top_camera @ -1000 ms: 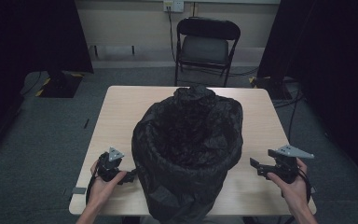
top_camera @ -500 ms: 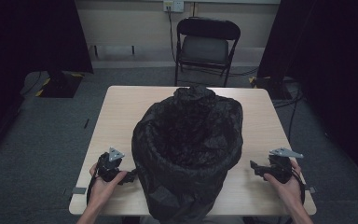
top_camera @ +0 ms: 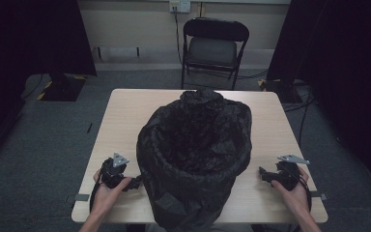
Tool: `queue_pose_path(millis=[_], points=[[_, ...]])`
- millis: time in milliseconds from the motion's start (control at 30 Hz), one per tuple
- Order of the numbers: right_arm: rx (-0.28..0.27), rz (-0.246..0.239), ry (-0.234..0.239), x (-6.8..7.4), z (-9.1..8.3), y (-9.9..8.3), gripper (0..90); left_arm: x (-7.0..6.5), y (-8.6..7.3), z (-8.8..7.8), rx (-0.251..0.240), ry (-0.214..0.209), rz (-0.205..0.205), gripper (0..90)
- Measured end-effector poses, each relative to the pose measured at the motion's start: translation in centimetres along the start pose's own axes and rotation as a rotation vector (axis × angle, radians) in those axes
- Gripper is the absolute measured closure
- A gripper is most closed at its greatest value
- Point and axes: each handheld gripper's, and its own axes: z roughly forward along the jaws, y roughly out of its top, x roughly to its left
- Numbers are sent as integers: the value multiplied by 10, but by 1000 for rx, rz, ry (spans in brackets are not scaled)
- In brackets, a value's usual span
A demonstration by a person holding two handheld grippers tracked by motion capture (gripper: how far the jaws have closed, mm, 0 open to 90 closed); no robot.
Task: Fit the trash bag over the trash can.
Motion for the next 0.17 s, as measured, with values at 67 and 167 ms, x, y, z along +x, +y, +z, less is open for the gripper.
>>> queue_pose_path(millis=[67, 167], points=[[0, 0, 1, 0, 0, 0, 100, 0, 1, 0, 1, -1, 3, 0], [0, 1, 1, 0, 0, 0, 99, 0, 1, 1, 2, -3, 3, 0]])
